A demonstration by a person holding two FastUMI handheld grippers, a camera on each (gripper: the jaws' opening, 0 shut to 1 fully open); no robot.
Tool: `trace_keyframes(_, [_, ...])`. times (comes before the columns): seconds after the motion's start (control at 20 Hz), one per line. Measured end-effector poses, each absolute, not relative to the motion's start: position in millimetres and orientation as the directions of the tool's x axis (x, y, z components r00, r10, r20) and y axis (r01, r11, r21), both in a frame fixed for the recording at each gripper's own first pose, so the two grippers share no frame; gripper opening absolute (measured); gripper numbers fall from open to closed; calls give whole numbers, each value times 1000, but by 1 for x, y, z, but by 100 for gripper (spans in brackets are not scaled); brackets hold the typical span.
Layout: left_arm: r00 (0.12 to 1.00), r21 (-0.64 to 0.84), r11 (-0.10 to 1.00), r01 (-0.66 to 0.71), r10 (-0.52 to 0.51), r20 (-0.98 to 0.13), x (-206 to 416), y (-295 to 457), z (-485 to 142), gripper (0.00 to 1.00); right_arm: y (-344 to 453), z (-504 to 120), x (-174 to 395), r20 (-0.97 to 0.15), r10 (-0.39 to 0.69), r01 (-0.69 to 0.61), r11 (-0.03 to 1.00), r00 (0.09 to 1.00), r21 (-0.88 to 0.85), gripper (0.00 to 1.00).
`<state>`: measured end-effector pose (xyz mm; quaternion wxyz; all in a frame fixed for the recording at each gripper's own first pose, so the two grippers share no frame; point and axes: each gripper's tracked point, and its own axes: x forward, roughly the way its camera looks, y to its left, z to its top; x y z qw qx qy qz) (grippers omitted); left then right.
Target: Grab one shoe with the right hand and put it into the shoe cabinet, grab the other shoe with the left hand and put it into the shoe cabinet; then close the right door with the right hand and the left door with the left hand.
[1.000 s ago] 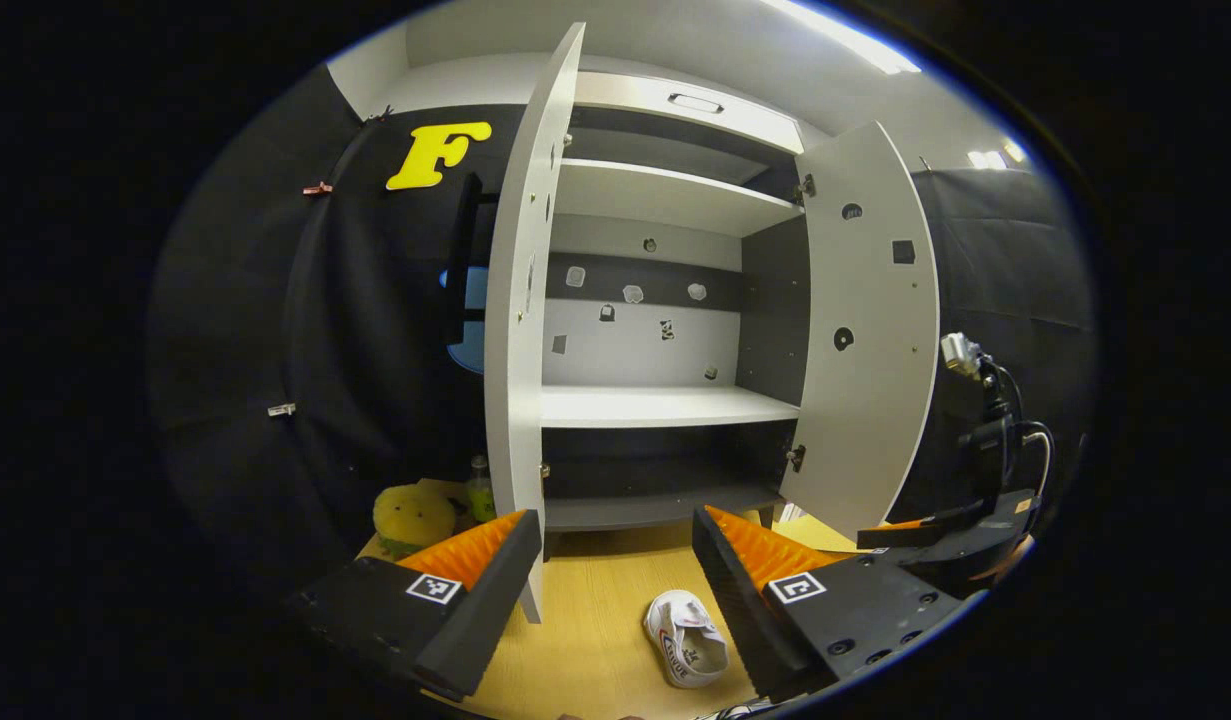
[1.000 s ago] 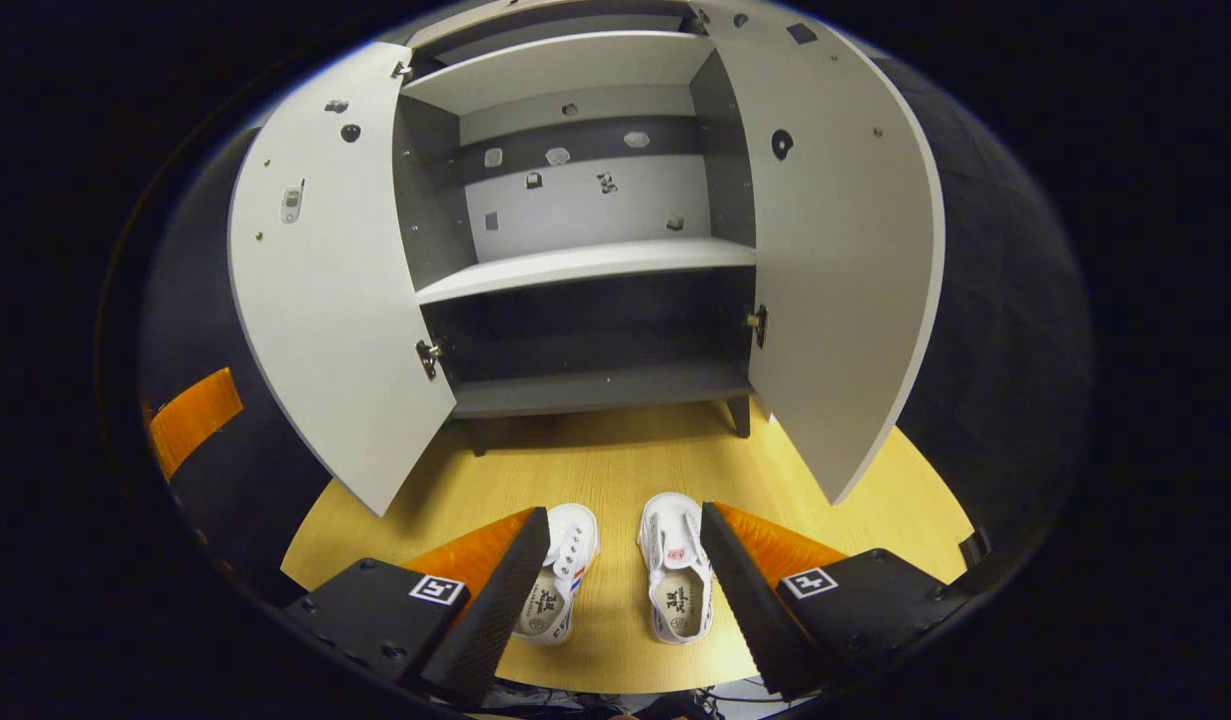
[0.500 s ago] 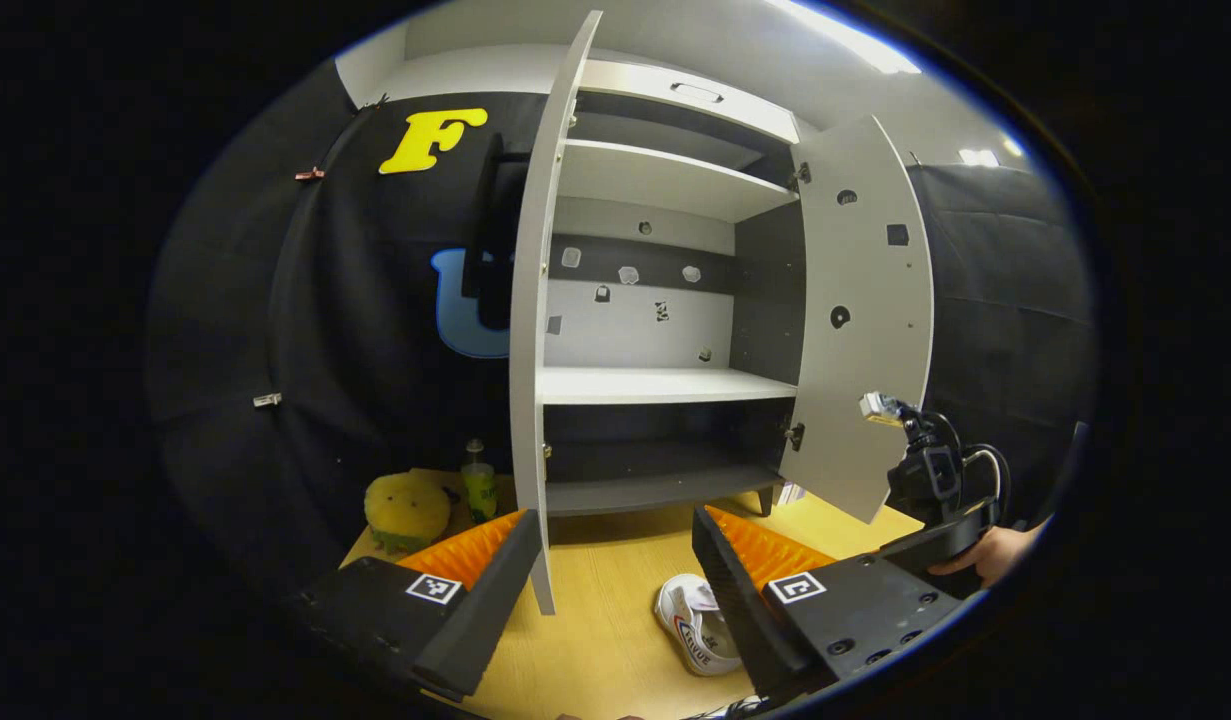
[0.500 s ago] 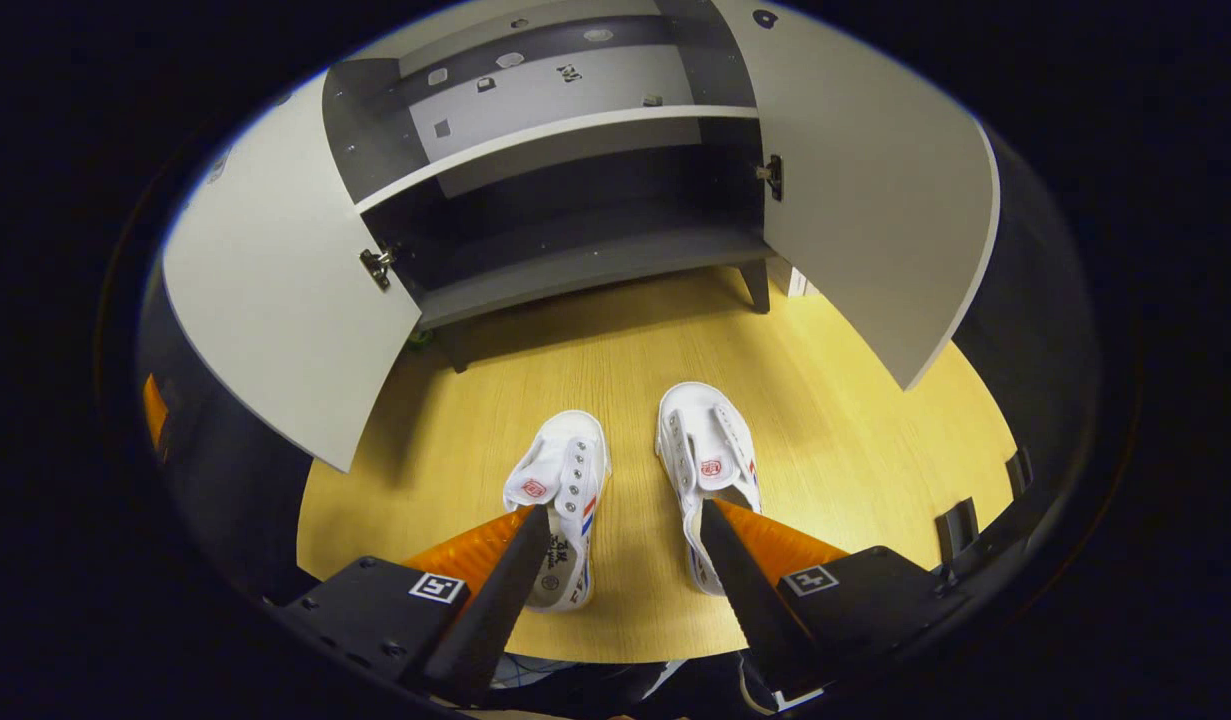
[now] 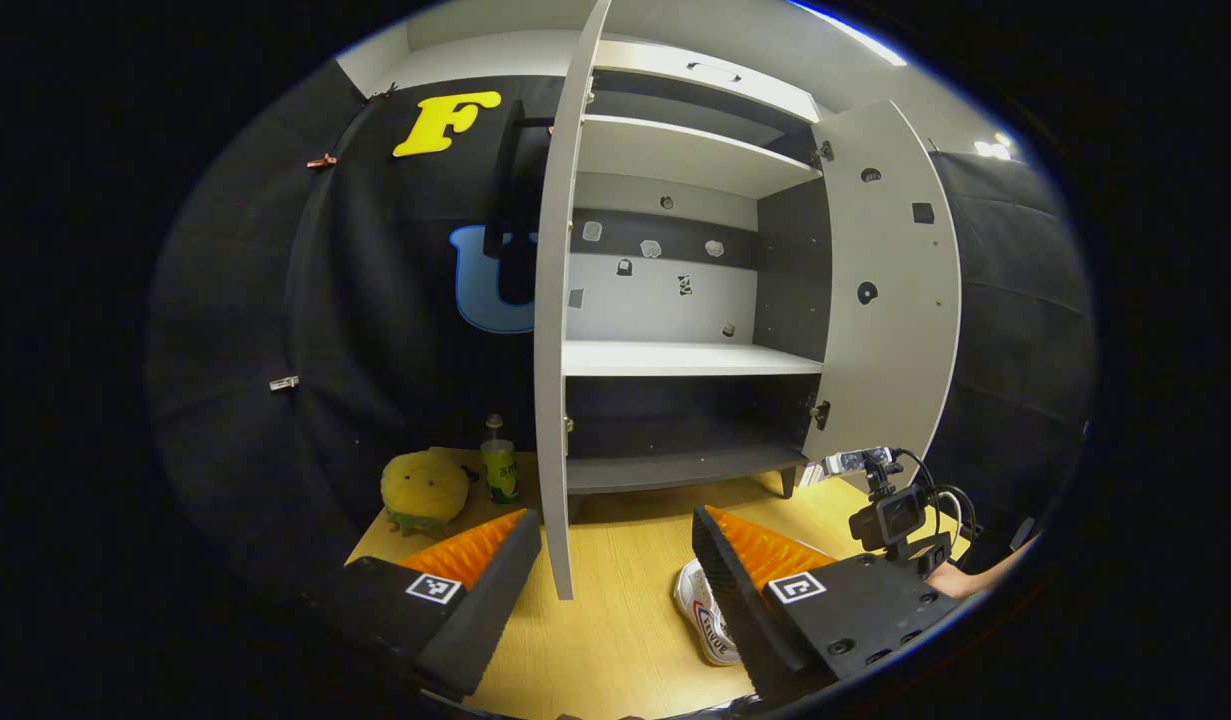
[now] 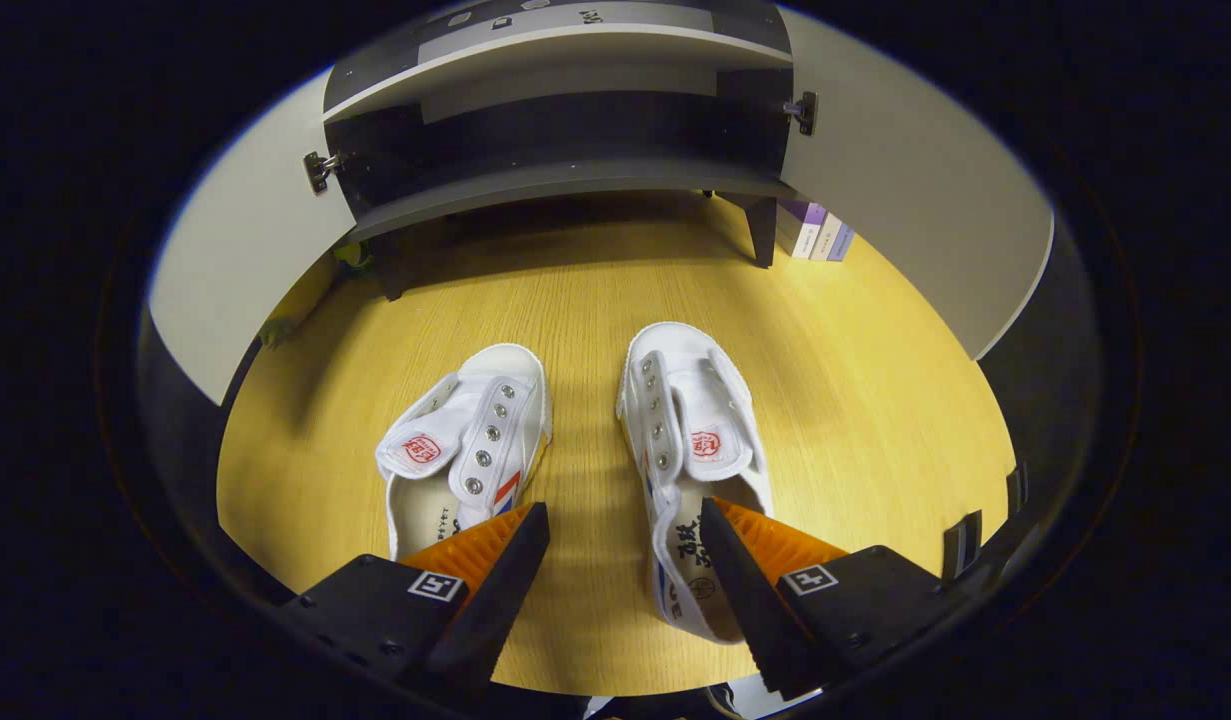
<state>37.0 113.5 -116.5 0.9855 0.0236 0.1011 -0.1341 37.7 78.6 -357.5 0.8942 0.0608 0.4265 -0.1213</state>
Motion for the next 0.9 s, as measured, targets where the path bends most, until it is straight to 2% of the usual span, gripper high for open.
trace_keyframes(0.2, [937,14,961,276,-266,-227,34,109,-124,95,66,-366,63,-733,-218,319,948,645,0,99])
trace_keyframes(0.35, [930,16,959,284,-272,-247,29,107,-131,95,56,-374,76,-712,-251,369,930,656,12,90])
trace_keyframes(0.45, [926,17,958,287,-273,-259,27,107,-136,95,48,-375,81,-702,-283,403,915,654,7,73])
trace_keyframes(0.5, [924,16,957,290,-275,-265,26,106,-137,95,43,-376,82,-701,-301,421,907,646,-2,55])
trace_keyframes(0.55, [922,16,957,291,-276,-270,24,106,-140,95,43,-376,83,-703,-291,423,906,649,16,56])
trace_keyframes(0.6, [922,18,956,291,-276,-272,24,105,-141,95,45,-380,83,-719,-278,421,907,637,22,35])
trace_keyframes(0.7, [921,23,956,292,-274,-278,23,105,-144,95,48,-380,85,-726,-258,409,912,637,34,35])
trace_keyframes(0.75, [919,25,955,295,-277,-281,22,104,-145,95,48,-381,86,-727,-252,406,913,638,39,18])
trace_keyframes(0.85, [924,51,953,297,-274,-267,21,102,-141,95,48,-383,88,-730,-242,399,916,639,46,16])
trace_keyframes(0.9, [927,60,953,296,-272,-258,21,101,-138,95,49,-380,88,-727,-237,395,917,645,51,10])
